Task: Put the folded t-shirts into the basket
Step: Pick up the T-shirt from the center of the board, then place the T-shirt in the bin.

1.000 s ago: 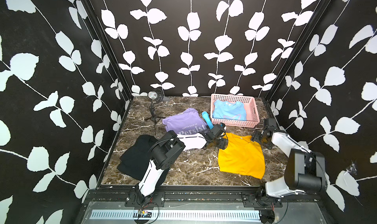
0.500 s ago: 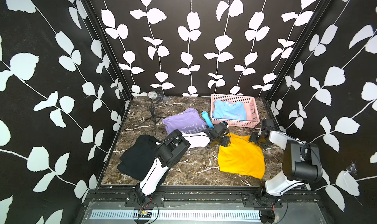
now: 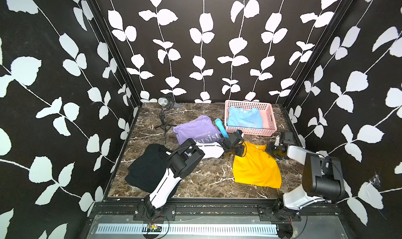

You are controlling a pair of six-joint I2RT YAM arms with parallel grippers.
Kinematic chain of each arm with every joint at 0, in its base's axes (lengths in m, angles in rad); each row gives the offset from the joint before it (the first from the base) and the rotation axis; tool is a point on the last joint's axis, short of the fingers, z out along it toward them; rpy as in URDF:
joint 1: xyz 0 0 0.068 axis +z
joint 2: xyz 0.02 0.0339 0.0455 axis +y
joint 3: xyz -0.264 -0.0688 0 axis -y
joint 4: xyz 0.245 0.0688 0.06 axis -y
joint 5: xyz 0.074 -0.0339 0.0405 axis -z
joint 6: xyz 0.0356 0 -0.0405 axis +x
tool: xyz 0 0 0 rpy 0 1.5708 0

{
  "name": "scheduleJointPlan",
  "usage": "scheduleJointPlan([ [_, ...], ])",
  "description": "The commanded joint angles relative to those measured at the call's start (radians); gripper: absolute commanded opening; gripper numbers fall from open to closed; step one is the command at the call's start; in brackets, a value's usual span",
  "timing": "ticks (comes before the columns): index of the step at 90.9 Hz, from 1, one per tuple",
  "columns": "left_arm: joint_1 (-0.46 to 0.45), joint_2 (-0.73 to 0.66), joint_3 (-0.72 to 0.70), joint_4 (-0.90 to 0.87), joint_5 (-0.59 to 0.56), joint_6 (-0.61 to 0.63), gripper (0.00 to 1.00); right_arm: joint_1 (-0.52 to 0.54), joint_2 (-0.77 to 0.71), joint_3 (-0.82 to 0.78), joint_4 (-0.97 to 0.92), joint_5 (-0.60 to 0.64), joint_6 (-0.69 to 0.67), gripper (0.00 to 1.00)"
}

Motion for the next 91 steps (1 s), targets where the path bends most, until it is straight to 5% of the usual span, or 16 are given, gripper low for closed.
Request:
scheduleJointPlan([
  [1, -0.002, -0.081, -0.072, 0.019, -0.007, 0.005, 0.00, 0.002, -0.074, -0.041, 0.066, -0.047, 0.030, 0.00],
  [53, 0.023, -0.327, -0.099, 0.071, 0.042, 0.067, 0.00, 0.038, -0.480, -0.043, 0.021, -0.079, 0.127, 0.00],
  [91, 0.058, -0.430, 0.035, -0.049, 0.036, 0.118, 0.00, 0.125, -0.543, 0.154, -0.022, 0.004, 0.181, 0.00],
])
